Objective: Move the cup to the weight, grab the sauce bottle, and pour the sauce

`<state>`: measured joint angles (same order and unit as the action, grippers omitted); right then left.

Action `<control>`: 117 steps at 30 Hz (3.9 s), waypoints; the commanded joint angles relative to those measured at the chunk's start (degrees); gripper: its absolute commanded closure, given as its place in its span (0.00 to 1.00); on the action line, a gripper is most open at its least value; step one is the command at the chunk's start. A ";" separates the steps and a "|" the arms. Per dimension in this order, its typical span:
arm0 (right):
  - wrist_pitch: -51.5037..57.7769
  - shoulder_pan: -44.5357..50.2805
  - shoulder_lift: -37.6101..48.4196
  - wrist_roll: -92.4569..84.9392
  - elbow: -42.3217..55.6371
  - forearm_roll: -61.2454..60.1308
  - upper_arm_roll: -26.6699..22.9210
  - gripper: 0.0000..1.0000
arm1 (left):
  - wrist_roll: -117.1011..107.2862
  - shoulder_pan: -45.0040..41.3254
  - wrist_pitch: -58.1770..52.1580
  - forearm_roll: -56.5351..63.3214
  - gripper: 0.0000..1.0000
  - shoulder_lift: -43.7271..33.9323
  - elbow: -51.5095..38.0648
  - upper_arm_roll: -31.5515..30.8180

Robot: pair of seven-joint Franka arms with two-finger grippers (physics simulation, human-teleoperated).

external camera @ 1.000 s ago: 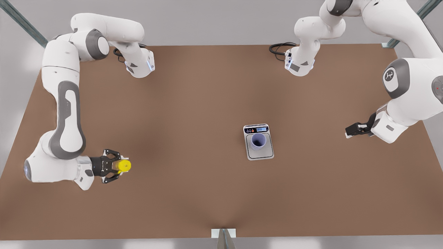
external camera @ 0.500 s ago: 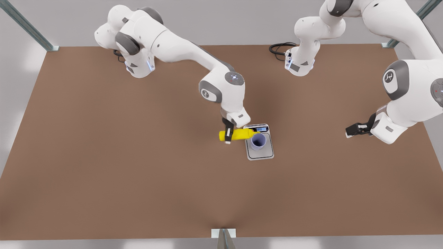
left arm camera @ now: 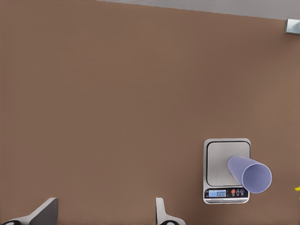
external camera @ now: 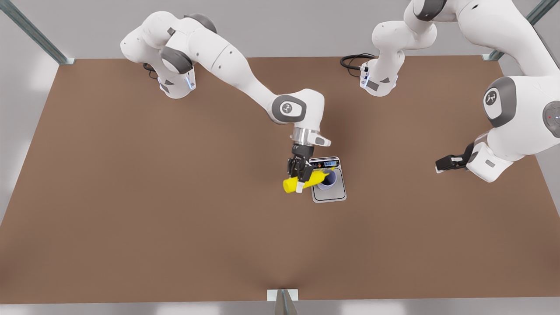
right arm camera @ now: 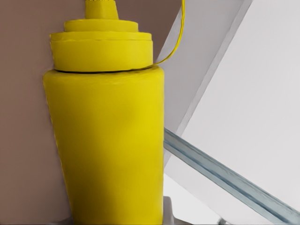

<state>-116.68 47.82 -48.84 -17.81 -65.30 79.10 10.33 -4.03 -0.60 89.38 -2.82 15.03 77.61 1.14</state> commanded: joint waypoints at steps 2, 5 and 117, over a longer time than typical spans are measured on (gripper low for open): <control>0.14 -0.01 -0.46 0.06 0.00 1.49 -0.05 0.48 | 0.08 -0.01 0.00 0.00 0.00 -0.09 0.00 0.00; 1.37 0.08 -2.13 -0.38 0.09 6.67 0.04 0.48 | -0.01 -0.01 -0.09 -0.08 0.00 0.00 0.00 0.00; 13.50 -58.63 -10.66 -113.76 -12.22 -135.79 2.06 0.00 | -6.69 -6.08 0.18 -2.02 0.00 1.40 -2.02 2.28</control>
<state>-103.11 -11.14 -59.51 -131.57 -77.59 -56.61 12.39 -10.70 -6.68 89.56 -4.85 16.44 75.64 3.43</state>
